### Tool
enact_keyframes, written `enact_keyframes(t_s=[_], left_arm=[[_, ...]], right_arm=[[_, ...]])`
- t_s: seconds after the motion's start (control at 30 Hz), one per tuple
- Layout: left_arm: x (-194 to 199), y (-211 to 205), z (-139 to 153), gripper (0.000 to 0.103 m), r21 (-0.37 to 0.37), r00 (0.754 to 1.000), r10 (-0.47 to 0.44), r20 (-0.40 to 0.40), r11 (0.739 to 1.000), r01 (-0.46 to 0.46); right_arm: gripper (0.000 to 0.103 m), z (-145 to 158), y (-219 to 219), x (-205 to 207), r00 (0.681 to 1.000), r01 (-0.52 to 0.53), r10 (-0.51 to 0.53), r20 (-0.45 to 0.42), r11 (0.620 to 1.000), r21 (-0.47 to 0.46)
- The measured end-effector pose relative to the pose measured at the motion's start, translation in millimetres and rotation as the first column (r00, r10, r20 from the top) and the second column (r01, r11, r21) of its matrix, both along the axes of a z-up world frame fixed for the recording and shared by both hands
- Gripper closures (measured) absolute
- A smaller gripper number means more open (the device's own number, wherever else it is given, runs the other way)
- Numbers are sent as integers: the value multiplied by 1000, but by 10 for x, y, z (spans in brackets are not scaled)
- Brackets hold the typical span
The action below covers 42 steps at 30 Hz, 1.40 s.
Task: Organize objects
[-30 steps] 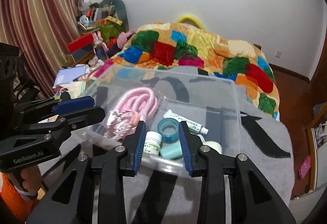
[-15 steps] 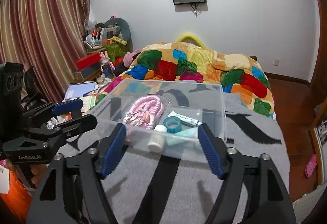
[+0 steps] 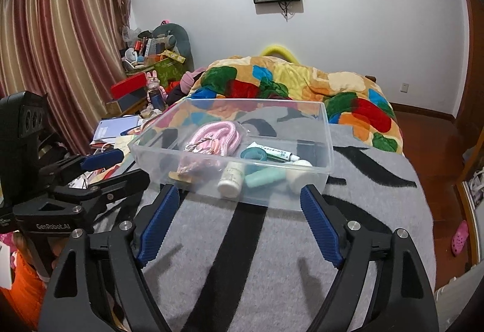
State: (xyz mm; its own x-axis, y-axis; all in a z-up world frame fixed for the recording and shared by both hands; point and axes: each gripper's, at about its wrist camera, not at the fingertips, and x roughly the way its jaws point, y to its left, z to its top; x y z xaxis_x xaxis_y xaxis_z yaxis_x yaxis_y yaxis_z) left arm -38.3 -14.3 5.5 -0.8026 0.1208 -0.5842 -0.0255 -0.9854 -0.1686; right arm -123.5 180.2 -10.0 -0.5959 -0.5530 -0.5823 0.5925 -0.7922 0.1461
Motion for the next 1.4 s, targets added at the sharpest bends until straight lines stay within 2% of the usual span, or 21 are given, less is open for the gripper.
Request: enact_keyframes(t_s=[1.4], left_arm=[[55, 91, 45, 11, 1, 1000, -20, -11, 1000, 20]], right_arm=[[23, 51, 21, 115, 1000, 0, 0, -1, 1000, -26]])
